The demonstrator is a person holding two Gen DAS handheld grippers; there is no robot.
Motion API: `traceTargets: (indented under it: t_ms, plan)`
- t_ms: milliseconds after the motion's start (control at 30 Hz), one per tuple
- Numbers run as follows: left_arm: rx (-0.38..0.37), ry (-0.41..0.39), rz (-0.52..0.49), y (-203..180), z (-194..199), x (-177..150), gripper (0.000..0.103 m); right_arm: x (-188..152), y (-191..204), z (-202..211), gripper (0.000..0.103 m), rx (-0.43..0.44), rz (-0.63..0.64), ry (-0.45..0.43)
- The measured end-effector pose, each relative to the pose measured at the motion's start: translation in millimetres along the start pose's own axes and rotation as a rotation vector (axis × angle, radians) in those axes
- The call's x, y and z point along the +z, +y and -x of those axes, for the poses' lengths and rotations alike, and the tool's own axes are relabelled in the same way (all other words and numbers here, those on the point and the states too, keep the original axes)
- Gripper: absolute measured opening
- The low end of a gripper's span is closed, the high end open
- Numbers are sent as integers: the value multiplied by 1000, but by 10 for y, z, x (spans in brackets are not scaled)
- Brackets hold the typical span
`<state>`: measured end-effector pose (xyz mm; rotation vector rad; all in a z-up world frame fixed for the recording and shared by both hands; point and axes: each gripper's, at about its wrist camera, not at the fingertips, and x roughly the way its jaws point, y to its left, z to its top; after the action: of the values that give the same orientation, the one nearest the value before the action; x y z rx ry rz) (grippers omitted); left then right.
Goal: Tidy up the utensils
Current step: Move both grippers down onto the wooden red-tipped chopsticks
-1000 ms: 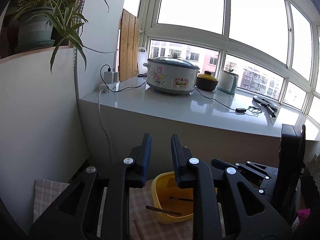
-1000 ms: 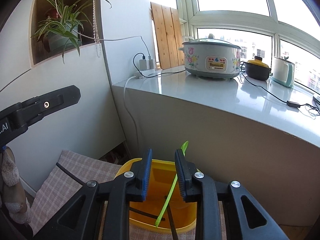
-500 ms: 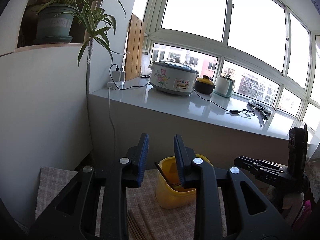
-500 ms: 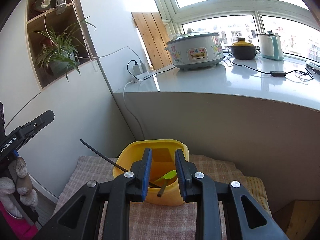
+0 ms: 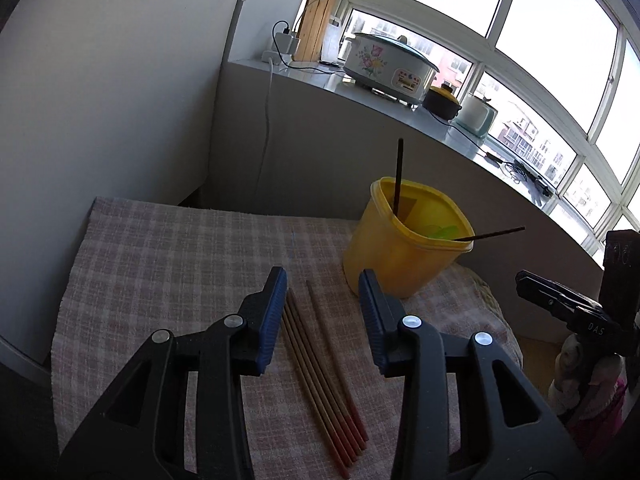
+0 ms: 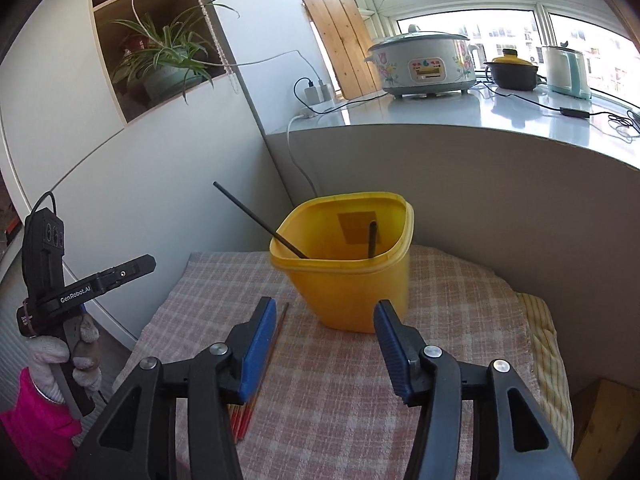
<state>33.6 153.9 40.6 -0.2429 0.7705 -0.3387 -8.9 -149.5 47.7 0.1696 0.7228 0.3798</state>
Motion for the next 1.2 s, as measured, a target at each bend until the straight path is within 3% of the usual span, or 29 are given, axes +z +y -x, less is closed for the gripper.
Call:
traceTargets:
  t_ms: [267, 333, 467, 767, 1200]
  plan:
    - [4, 170, 59, 150, -293, -586, 37, -305, 234, -338, 78, 33, 60, 99]
    - [2, 200, 67, 150, -362, -685, 37, -344, 262, -418, 87, 56, 63, 124]
    - [6, 250, 79, 153, -493, -813, 37, -399, 319, -605, 87, 37, 83, 195]
    - [30, 306, 40, 66, -722, -999, 37, -529, 206, -966, 87, 66, -29, 322]
    - [92, 322, -34, 34, -943, -1012, 35, -598, 243, -1141, 87, 53, -24, 346]
